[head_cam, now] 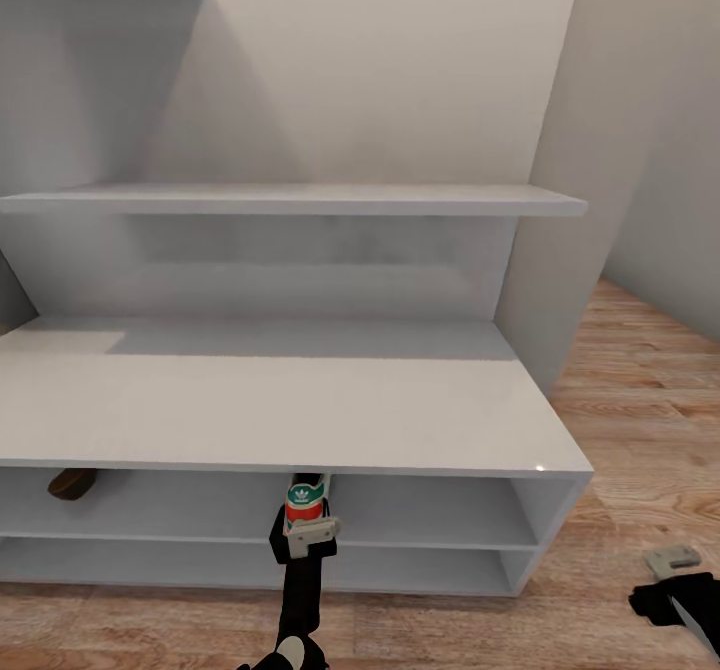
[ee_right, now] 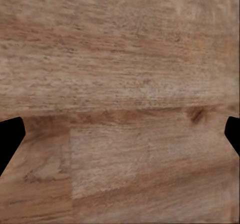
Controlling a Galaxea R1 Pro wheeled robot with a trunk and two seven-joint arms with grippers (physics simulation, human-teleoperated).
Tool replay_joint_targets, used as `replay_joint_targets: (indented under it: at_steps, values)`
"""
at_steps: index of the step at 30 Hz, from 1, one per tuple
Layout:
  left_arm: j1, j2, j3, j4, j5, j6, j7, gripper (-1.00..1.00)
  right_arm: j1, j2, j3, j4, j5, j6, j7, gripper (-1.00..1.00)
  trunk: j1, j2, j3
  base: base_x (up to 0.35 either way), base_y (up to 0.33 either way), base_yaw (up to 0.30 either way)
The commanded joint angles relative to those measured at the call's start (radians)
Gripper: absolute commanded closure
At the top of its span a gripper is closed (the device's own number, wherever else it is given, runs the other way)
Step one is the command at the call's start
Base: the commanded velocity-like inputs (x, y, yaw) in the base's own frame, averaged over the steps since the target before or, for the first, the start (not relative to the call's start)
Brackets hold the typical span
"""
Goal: Pick up the two gym shoes and the two sandals from the corridor floor and place them onto the hallstand (shoe rack) in the corridor, making sure they are on the rack and not on the floor. Arrange them so the two gym shoes are next to each other and the two sandals are next to each other.
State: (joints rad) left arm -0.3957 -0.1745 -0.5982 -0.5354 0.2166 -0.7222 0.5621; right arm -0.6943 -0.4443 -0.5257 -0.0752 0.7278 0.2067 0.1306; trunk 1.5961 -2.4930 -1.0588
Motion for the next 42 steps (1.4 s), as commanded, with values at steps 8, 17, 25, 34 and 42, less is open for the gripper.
replay_joint_targets:
  at_steps: [8,17,25,34,42]
  values:
    - [0.000,0.000,0.000,0.000,0.000,0.000,-0.001,1.00,0.000,-0.019,-0.001,-0.003,-0.001,0.002,-0.078,-1.00,0.000,0.000,0.000,0.000,0.000,0.000]
    - [0.000,0.000,0.000,0.000,0.000,0.000,-0.001,1.00,0.000,-0.018,-0.002,0.001,-0.001,0.003,-0.297,-1.00,0.000,0.000,0.000,0.000,0.000,0.000]
    - [0.000,0.000,0.000,0.000,0.000,0.000,-0.001,1.00,0.000,0.015,-0.002,0.022,-0.001,0.006,-0.384,-1.00,0.000,0.000,0.000,0.000,0.000,0.000]
    - [0.000,0.000,0.000,0.000,0.000,0.000,-0.001,1.00,0.000,0.051,-0.001,0.032,0.001,0.008,-0.408,-1.00,0.000,0.000,0.000,0.000,0.000,0.000]
    - [0.000,0.000,0.000,0.000,0.000,0.000,-0.001,1.00,0.000,0.074,-0.001,0.035,0.002,0.018,-0.412,-1.00,0.000,0.000,0.000,0.001,0.000,0.000]
